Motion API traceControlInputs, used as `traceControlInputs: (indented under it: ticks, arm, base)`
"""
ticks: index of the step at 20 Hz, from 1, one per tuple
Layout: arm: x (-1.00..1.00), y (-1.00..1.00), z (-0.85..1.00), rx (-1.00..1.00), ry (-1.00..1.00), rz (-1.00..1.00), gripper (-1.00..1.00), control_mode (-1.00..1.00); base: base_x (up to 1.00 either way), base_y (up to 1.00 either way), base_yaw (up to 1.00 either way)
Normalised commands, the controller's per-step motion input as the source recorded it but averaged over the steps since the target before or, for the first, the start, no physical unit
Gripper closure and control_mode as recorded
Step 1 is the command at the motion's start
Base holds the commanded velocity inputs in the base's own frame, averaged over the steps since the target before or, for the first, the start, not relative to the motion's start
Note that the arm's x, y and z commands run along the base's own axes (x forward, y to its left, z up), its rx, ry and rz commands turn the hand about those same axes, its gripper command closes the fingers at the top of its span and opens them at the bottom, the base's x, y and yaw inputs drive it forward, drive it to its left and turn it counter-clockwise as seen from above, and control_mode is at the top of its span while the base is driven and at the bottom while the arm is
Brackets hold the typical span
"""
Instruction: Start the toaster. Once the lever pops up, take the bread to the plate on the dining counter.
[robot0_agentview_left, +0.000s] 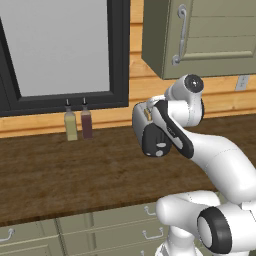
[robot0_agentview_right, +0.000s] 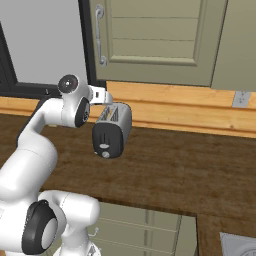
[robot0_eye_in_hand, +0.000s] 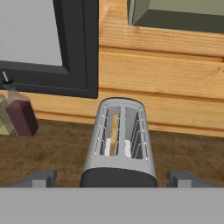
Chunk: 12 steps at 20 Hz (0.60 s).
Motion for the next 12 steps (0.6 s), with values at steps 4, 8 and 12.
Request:
traceControlInputs:
  ticks: [4,8,12]
  arm:
    - [0.0,0.0,0.0,0.0,0.0,0.0,-1.0,-1.0]
    - [0.0,0.0,0.0,0.0,0.0,0.0,-1.0,-1.0]
    - [0.0,0.0,0.0,0.0,0.0,0.0,-1.0,-1.0]
  base:
    - [0.0,0.0,0.0]
    - [0.0,0.0,0.0]
    - [0.0,0.0,0.0]
